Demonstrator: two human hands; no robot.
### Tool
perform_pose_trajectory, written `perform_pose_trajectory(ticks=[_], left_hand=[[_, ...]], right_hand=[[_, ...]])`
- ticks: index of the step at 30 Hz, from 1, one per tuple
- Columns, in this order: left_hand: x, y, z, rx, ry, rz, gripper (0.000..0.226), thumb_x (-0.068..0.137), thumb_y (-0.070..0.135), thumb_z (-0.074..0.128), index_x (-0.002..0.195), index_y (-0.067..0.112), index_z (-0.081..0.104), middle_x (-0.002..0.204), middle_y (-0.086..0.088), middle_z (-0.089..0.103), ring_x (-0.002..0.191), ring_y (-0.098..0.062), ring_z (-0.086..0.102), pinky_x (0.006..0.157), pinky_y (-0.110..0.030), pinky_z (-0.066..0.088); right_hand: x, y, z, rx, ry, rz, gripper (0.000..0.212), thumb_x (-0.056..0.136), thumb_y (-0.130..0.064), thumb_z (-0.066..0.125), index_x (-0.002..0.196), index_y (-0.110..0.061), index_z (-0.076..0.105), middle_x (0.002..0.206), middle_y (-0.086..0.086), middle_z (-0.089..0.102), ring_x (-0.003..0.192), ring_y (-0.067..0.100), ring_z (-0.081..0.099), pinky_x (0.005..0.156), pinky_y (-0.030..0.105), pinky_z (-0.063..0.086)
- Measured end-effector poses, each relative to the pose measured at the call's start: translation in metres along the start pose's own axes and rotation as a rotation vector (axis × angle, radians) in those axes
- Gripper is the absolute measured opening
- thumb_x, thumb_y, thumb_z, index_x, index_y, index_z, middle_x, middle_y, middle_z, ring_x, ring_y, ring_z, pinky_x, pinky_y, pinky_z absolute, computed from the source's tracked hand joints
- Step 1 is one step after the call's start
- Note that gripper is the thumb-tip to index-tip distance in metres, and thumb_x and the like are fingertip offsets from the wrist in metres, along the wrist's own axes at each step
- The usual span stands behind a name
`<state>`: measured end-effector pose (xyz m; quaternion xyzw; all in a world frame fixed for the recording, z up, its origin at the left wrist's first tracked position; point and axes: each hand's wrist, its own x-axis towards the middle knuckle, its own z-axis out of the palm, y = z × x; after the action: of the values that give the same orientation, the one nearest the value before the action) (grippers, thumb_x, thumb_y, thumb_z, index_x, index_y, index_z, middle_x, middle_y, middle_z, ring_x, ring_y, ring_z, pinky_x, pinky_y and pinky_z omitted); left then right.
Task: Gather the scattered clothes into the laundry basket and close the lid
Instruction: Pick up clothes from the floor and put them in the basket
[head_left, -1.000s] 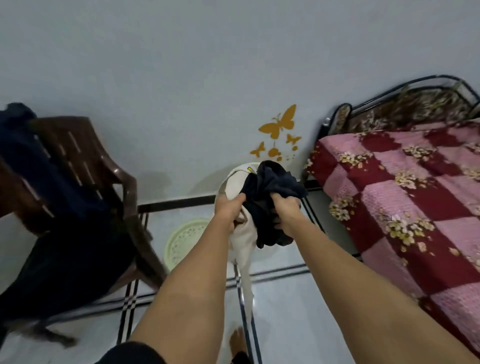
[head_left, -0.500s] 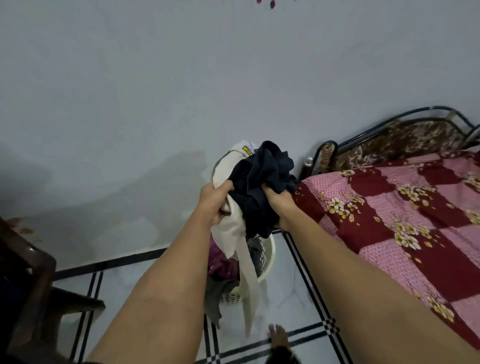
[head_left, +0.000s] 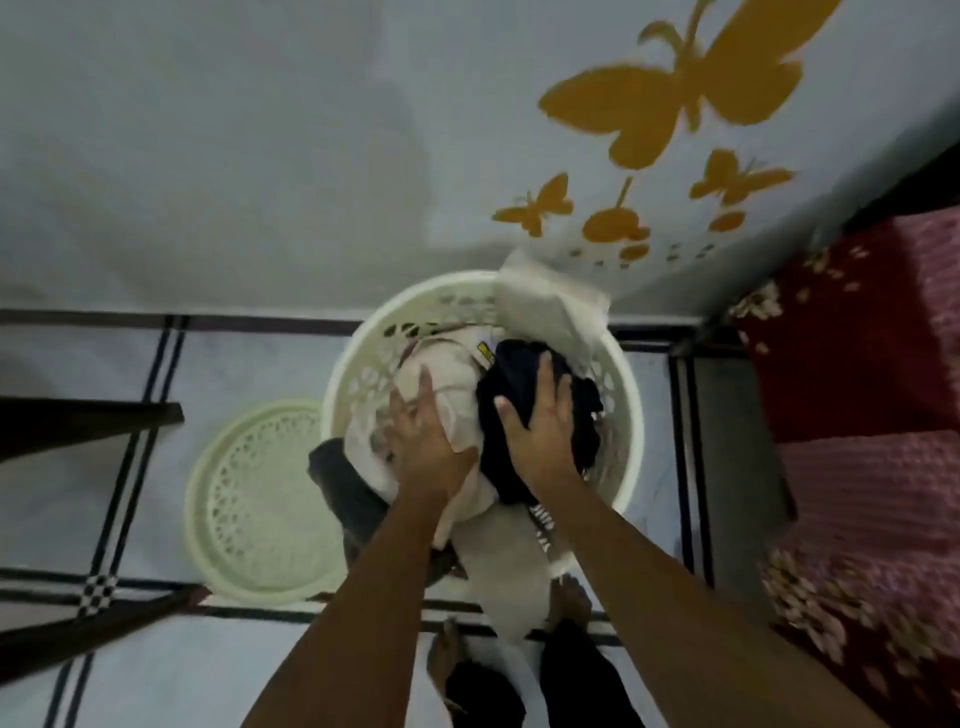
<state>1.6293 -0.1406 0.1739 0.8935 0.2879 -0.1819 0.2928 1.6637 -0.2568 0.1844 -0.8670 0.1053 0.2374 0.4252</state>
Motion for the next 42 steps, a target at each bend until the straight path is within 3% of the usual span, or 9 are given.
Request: perform_pose_trajectory(ticks=[6, 17, 21, 24, 26, 29, 32, 37, 42], left_hand=[[0.073, -0.057, 0.073, 0.375, -0.18, 0.268, 0.091, 0.079, 0.065, 0.037, 0.149, 0.025, -0.006, 0.158, -0.019, -0.007, 0.146, -0.033, -0.009, 0.116, -0.053, -0.004], [0.066, -0.082, 0.093, 0.145, -0.253, 0.127, 0.073, 0.093, 0.041, 0.046, 0.15, 0.025, 0.003, 0.16, -0.014, 0.003, 0.146, -0.034, 0.005, 0.118, -0.047, 0.013], [0.0, -0.069, 0.066, 0.036, -0.34, 0.086, 0.062, 0.096, 0.035, 0.041, 0.149, 0.013, 0.018, 0.157, -0.014, 0.017, 0.145, -0.029, 0.016, 0.117, -0.042, 0.018], [-0.041, -0.061, 0.051, -0.079, -0.366, 0.112, 0.051, 0.098, 0.026, 0.04, 0.145, 0.008, 0.031, 0.149, -0.015, 0.038, 0.137, -0.027, 0.036, 0.113, -0.036, 0.029], [-0.053, -0.058, 0.048, -0.081, -0.329, 0.078, 0.046, 0.098, 0.021, 0.04, 0.142, 0.008, 0.036, 0.143, -0.016, 0.047, 0.132, -0.028, 0.043, 0.109, -0.034, 0.032], [-0.065, -0.06, 0.041, -0.126, -0.285, 0.082, 0.042, 0.097, 0.018, 0.039, 0.138, 0.009, 0.042, 0.135, -0.018, 0.055, 0.125, -0.031, 0.05, 0.107, -0.036, 0.036], [-0.064, -0.065, 0.03, -0.311, -0.255, 0.072, 0.037, 0.1, 0.019, 0.035, 0.131, 0.006, 0.05, 0.133, -0.016, 0.055, 0.125, -0.03, 0.05, 0.104, -0.03, 0.037], [-0.043, -0.051, 0.005, -0.943, -0.317, -0.39, 0.045, 0.098, 0.043, 0.032, 0.123, 0.013, 0.054, 0.114, -0.009, 0.06, 0.106, -0.026, 0.057, 0.1, -0.039, 0.041], [-0.023, -0.038, -0.015, -1.139, -0.378, -0.32, 0.062, 0.088, 0.056, 0.047, 0.134, 0.015, 0.045, 0.13, -0.008, 0.057, 0.117, -0.026, 0.056, 0.093, -0.039, 0.047]], right_hand=[[0.069, 0.083, 0.059, -0.431, -0.344, -0.048, 0.057, 0.099, -0.049, 0.023, 0.151, -0.039, 0.001, 0.162, 0.001, -0.014, 0.148, 0.034, -0.013, 0.114, 0.062, 0.009], [0.073, 0.112, 0.058, -0.384, -0.399, -0.013, 0.058, 0.098, -0.05, 0.03, 0.148, -0.021, 0.031, 0.15, 0.015, 0.037, 0.139, 0.036, 0.034, 0.11, 0.05, 0.034], [-0.002, 0.081, 0.013, -0.558, -0.494, 0.151, 0.055, 0.094, -0.057, 0.037, 0.086, -0.006, 0.058, 0.09, 0.011, 0.063, 0.091, 0.028, 0.06, 0.074, 0.031, 0.045], [-0.05, 0.071, 0.001, -0.844, -0.584, 0.109, 0.067, 0.086, -0.065, 0.045, 0.12, -0.009, 0.059, 0.126, 0.009, 0.06, 0.124, 0.027, 0.051, 0.11, 0.043, 0.027], [-0.065, 0.071, 0.003, -0.883, -0.555, 0.103, 0.066, 0.081, -0.061, 0.056, 0.126, -0.014, 0.056, 0.133, 0.007, 0.056, 0.131, 0.027, 0.044, 0.114, 0.046, 0.019], [-0.07, 0.065, 0.007, -0.728, -0.448, 0.146, 0.047, 0.079, -0.044, 0.069, 0.108, -0.008, 0.06, 0.116, 0.01, 0.062, 0.117, 0.027, 0.052, 0.102, 0.039, 0.034], [-0.059, 0.042, 0.0, -0.317, -0.425, 0.243, 0.028, 0.081, -0.025, 0.072, 0.077, -0.005, 0.052, 0.079, 0.009, 0.052, 0.073, 0.019, 0.052, 0.064, 0.027, 0.039], [-0.024, -0.015, -0.023, 0.395, -0.076, 0.365, 0.043, 0.085, -0.013, 0.068, 0.123, 0.001, 0.056, 0.123, 0.02, 0.061, 0.111, 0.034, 0.06, 0.101, 0.042, 0.047], [-0.006, -0.047, -0.016, 0.567, -0.138, 0.214, 0.052, 0.088, -0.003, 0.06, 0.137, -0.008, 0.045, 0.126, 0.005, 0.058, 0.103, 0.016, 0.058, 0.091, 0.026, 0.043]])
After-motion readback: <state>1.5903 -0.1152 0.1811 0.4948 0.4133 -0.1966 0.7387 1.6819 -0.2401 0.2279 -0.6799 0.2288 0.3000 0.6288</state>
